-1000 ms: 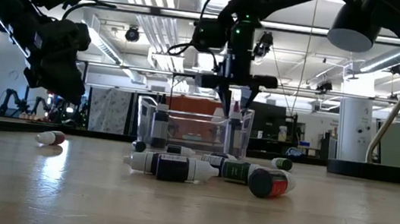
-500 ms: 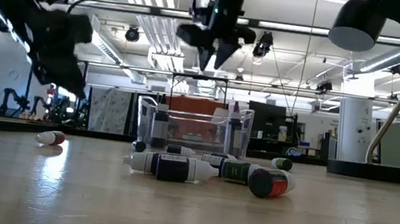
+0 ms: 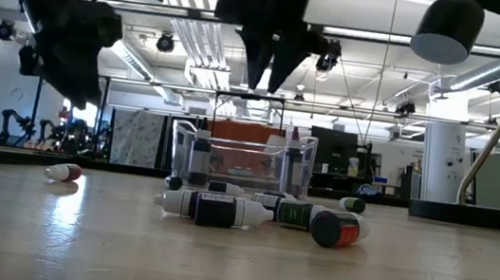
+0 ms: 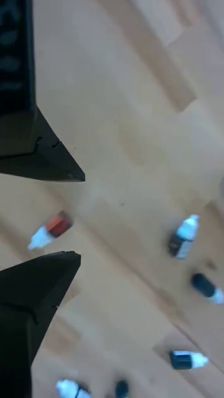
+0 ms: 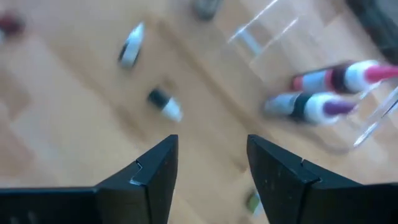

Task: Pick & Place food coloring
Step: Put the large blue food coloring bottle into the transparent bin

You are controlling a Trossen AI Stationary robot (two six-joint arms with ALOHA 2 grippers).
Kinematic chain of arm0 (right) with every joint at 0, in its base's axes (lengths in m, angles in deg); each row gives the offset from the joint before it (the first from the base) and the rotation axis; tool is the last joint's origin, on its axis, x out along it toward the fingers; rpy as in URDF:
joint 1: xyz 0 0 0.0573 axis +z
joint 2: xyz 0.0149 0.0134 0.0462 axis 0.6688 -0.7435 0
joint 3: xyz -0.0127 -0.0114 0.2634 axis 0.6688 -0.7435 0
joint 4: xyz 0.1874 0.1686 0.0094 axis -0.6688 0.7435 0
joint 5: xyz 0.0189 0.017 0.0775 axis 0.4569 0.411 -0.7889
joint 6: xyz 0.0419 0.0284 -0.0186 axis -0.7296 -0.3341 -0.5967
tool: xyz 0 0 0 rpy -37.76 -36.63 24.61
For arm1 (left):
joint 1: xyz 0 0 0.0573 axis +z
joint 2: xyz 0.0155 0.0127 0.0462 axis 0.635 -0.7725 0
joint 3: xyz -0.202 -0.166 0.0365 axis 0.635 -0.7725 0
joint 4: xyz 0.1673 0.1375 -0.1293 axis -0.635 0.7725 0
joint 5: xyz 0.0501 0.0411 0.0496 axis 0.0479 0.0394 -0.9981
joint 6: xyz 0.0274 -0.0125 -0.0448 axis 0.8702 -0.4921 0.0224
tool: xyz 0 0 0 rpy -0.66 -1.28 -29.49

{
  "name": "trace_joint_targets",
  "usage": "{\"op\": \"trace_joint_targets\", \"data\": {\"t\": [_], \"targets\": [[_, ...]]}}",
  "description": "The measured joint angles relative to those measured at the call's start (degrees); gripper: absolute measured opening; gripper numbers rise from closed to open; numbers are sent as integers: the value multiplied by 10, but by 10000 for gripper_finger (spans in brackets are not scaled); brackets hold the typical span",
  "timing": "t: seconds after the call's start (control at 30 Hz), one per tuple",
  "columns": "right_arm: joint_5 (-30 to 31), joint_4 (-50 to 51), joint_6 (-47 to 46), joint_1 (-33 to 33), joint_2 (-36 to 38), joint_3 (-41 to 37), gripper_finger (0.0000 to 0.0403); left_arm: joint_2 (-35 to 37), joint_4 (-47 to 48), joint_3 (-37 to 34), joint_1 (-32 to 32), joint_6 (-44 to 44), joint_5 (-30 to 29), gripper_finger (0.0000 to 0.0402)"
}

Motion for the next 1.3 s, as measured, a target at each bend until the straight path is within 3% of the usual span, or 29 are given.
{"op": "trace_joint_targets", "data": {"t": [0.1, 0.23, 0.4, 0.57, 0.83, 0.97, 1.3], "targets": [[4, 41, -5, 18, 0, 0, 176, -29, 29, 32, -55, -72, -18, 164], [42, 113, -9, 43, 2, 0, 169, -66, 64, 78, -152, -199, -93, 163], [26, 108, -7, 82, 18, -6, 167, -127, 103, 125, -256, -396, -145, 163], [24, 111, -9, 103, 19, -6, 167, -215, 160, 169, -328, -575, -113, 162], [23, 110, -15, 123, 19, -8, 167, -345, 169, 268, -410, -732, -1, 162], [23, 109, -26, 131, 19, -8, 166, -394, 167, 304, -458, -863, -6, 162], [45, 104, -5, 130, 19, -8, 166, -486, 147, 333, -466, -883, 22, 162]]}}
